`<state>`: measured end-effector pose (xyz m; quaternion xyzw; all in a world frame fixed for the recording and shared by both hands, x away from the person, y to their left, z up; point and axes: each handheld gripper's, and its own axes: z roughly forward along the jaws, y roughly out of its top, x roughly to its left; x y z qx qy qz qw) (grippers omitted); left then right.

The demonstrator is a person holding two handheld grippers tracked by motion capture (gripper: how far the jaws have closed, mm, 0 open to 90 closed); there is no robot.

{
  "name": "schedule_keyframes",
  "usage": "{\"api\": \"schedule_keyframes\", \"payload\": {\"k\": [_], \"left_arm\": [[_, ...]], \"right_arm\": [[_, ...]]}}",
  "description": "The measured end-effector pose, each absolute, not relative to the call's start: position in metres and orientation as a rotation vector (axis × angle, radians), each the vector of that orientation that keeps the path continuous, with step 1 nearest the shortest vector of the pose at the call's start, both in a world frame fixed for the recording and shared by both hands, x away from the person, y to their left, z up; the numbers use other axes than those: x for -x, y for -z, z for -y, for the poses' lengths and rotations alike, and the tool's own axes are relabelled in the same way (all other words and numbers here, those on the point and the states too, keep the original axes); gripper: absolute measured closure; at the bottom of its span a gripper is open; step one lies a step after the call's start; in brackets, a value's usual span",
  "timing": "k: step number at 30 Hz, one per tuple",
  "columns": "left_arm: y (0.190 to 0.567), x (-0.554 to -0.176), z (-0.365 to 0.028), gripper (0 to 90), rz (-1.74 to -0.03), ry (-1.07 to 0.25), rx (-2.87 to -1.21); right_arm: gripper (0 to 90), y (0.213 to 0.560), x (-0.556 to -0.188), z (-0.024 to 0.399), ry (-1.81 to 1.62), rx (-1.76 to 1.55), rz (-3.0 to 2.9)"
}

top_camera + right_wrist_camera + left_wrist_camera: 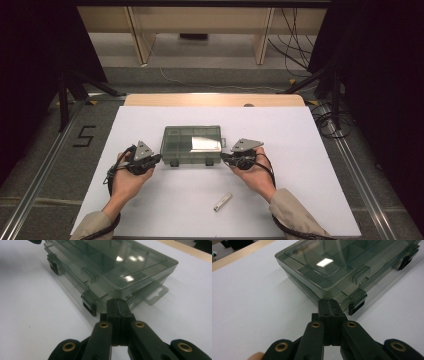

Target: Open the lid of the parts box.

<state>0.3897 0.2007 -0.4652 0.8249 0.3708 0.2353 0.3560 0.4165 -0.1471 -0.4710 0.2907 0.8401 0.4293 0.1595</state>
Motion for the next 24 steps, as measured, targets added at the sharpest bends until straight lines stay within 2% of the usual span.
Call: {"api": "schedule_keyframes", "payload": {"k": [2, 4, 7, 8, 24], "left_arm": [[0.464, -0.389, -0.201, 89.6, -0.950, -0.618, -2.126], [0.466, -0.389, -0.196, 89.6, -0.993, -0.624, -2.043], [0.462, -0.389, -0.199, 89.6, -0.950, -0.632, -2.106], [0.464, -0.389, -0.194, 89.6, -0.983, -0.626, -2.033], [0.456, -0.395, -0.188, 89.6, -0.985, -0.660, -1.964]], "right_arm": [[90.0, 0.469, -0.416, 0.147, -1.237, -0.840, -2.388], [90.0, 0.468, -0.416, 0.146, -1.240, -0.840, -2.373], [90.0, 0.465, -0.416, 0.146, -1.253, -0.845, -2.351], [90.0, 0.465, -0.416, 0.146, -1.257, -0.849, -2.345], [90.0, 0.457, -0.419, 0.140, -1.295, -0.862, -2.260]]}}
